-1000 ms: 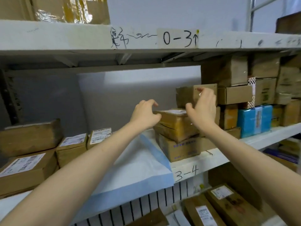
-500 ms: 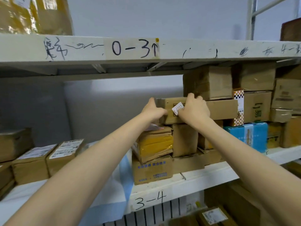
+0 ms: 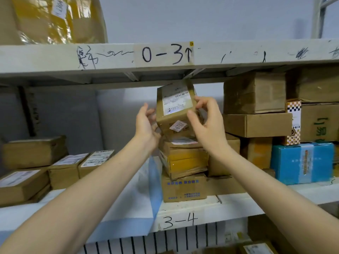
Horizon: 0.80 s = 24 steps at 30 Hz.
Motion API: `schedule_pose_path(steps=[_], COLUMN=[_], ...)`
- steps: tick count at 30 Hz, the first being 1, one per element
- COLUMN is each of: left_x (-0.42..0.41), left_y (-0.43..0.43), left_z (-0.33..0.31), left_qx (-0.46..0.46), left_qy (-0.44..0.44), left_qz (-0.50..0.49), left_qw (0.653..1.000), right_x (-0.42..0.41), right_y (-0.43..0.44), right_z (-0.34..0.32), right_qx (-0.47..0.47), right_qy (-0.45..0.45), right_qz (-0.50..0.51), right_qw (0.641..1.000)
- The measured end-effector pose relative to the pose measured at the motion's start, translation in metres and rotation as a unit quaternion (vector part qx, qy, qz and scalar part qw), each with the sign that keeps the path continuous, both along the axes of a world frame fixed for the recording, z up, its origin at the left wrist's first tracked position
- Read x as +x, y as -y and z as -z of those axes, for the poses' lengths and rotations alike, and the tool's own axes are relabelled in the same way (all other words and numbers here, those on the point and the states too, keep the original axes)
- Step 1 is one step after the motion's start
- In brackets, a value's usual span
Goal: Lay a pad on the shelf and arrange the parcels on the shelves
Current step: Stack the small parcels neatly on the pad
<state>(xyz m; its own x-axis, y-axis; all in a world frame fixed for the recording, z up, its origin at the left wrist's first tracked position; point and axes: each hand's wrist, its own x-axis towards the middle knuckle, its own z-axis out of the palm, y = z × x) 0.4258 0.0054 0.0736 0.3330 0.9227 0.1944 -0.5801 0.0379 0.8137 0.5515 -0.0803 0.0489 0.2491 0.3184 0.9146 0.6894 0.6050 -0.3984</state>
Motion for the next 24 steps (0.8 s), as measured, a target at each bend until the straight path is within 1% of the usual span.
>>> schedule_pose_path(steps=[2, 5, 7, 10, 12, 13, 14, 15, 17, 19, 21, 24], left_x=[-0.019, -0.054, -0.075, -0.108, -0.127, -0.137, -0.148, -0.159, -0.187, -0.205, -0.236, -0.284], left_y=[-0.007, -0.014, -0.016, -0.02, -0.018, -0.019, -0.02, -0.022, -0.031, -0.032, -0.039, -0.052], left_z=[-0.001, -0.002, -0.003, 0.0, 0.003, 0.005, 0.007, 0.009, 0.015, 0.017, 0.019, 0.022], left_qx=[-0.001, -0.023, -0.027, -0.022, -0.017, -0.014, -0.012, -0.01, -0.017, -0.044, -0.061, -0.081], left_qy=[-0.017, -0.018, -0.041, -0.067, -0.048, -0.033, -0.018, -0.003, 0.016, 0.007, -0.015, -0.071], left_qz=[0.004, 0.019, 0.026, 0.035, 0.039, 0.033, 0.023, 0.018, -0.014, -0.041, -0.062, -0.098], left_qw=[1.0, 0.999, 0.998, 0.997, 0.998, 0.999, 0.999, 1.0, 1.0, 0.998, 0.996, 0.989], right_x=[-0.01, -0.036, -0.051, -0.079, -0.097, -0.109, -0.119, -0.129, -0.155, -0.169, -0.2, -0.244], right_y=[-0.005, -0.009, -0.01, -0.022, -0.032, -0.036, -0.042, -0.049, -0.067, -0.082, -0.1, -0.121], right_z=[0.001, 0.0, -0.001, 0.0, 0.003, 0.004, 0.006, 0.007, 0.01, 0.018, 0.023, 0.021], right_qx=[0.017, 0.008, -0.006, -0.035, -0.075, -0.112, -0.158, -0.213, -0.333, -0.403, -0.407, -0.372], right_qy=[-0.045, -0.093, -0.091, -0.076, -0.077, -0.087, -0.114, -0.151, -0.217, -0.246, -0.277, -0.335], right_qz=[-0.033, -0.084, -0.111, -0.12, -0.099, -0.088, -0.09, -0.115, -0.194, -0.273, -0.336, -0.366], right_qw=[0.998, 0.992, 0.99, 0.989, 0.989, 0.986, 0.977, 0.959, 0.897, 0.838, 0.803, 0.784])
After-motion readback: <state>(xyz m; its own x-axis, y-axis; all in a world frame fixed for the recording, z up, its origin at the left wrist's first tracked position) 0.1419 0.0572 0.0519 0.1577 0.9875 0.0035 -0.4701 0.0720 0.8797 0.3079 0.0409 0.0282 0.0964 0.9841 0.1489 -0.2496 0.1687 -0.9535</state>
